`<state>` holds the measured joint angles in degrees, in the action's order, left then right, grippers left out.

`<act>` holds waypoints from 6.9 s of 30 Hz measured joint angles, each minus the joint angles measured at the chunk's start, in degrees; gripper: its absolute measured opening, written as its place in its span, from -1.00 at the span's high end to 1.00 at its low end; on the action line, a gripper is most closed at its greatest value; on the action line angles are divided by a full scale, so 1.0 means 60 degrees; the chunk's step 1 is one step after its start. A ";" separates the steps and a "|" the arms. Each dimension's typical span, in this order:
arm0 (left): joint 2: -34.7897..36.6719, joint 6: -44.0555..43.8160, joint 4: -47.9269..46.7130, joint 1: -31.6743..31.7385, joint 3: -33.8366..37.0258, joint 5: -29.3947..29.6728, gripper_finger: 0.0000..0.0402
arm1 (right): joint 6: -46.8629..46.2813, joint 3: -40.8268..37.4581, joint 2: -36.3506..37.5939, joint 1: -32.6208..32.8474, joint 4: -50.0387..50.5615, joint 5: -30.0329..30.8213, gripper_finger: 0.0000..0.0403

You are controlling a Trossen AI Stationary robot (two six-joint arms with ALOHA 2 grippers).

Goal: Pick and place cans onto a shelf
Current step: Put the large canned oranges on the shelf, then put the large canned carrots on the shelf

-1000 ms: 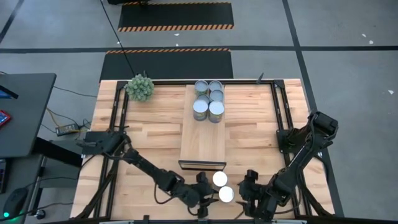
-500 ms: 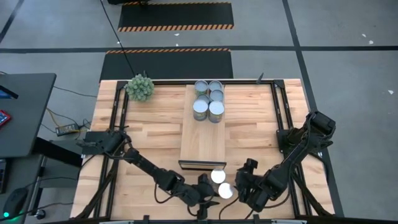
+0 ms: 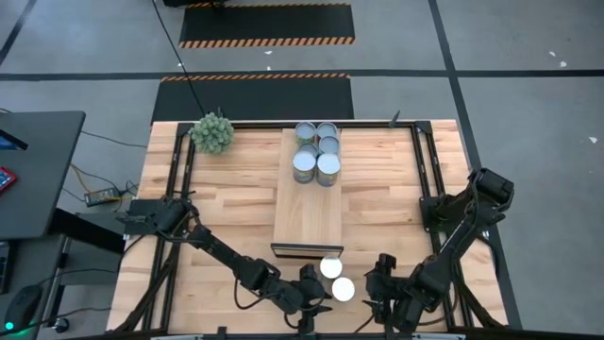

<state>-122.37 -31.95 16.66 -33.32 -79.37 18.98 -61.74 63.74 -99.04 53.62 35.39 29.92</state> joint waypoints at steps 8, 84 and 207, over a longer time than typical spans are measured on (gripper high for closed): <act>0.0000 -0.0053 -0.0057 0.0065 0.0000 0.0127 0.25 | 0.0395 -0.0961 -0.0067 -0.0468 -0.1174 -0.0663 -0.96; 0.5631 0.0411 -0.7147 0.0879 0.0007 -0.0547 0.25 | 0.6382 0.0985 0.4801 -0.6343 0.1290 -0.1205 -0.59; 0.8019 0.2349 -0.4011 -0.0516 0.4097 -0.1879 0.29 | 0.1609 0.5721 0.0097 -0.1395 0.5338 0.0397 -0.73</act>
<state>-74.25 -17.86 -7.41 -36.41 -54.79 7.71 -52.08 98.06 -98.45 45.26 67.42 32.30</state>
